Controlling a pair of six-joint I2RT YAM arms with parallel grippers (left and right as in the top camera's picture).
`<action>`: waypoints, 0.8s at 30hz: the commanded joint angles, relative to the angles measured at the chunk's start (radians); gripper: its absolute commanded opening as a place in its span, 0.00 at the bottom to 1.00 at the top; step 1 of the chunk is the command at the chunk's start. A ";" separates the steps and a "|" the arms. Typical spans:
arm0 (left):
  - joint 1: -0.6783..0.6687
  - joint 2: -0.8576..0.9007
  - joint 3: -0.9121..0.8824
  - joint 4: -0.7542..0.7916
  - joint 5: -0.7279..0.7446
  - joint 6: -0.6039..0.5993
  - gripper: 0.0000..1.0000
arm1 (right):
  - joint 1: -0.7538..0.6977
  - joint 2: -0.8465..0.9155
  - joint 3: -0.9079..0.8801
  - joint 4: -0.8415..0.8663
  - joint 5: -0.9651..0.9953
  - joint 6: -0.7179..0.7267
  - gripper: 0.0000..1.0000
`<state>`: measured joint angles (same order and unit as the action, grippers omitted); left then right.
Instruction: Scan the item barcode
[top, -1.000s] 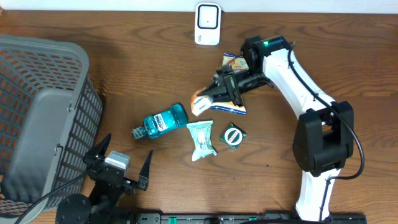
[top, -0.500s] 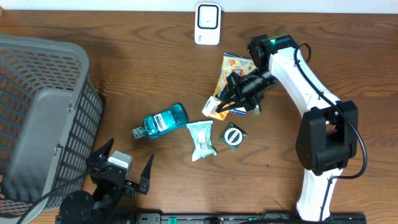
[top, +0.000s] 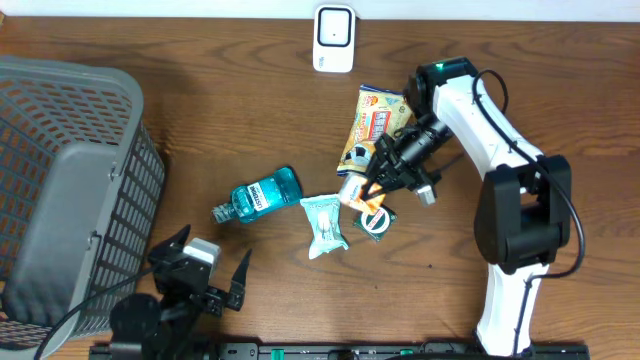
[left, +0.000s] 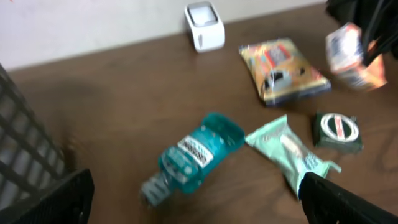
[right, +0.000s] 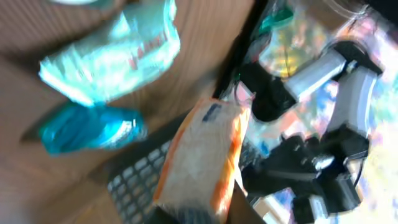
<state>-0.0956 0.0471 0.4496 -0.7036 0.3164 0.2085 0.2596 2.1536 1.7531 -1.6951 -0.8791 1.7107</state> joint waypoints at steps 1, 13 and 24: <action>-0.004 0.003 -0.031 0.000 0.013 -0.004 0.98 | -0.010 0.064 0.004 -0.007 0.068 -0.183 0.02; -0.004 0.003 -0.116 0.053 0.013 -0.004 0.98 | 0.044 0.158 -0.028 -0.008 0.050 -0.523 0.02; -0.004 0.003 -0.228 0.089 0.016 -0.005 0.98 | 0.052 0.158 -0.028 -0.008 0.050 -0.611 0.02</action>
<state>-0.0956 0.0498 0.2207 -0.6159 0.3164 0.2066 0.3111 2.3138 1.7302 -1.6985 -0.8288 1.1690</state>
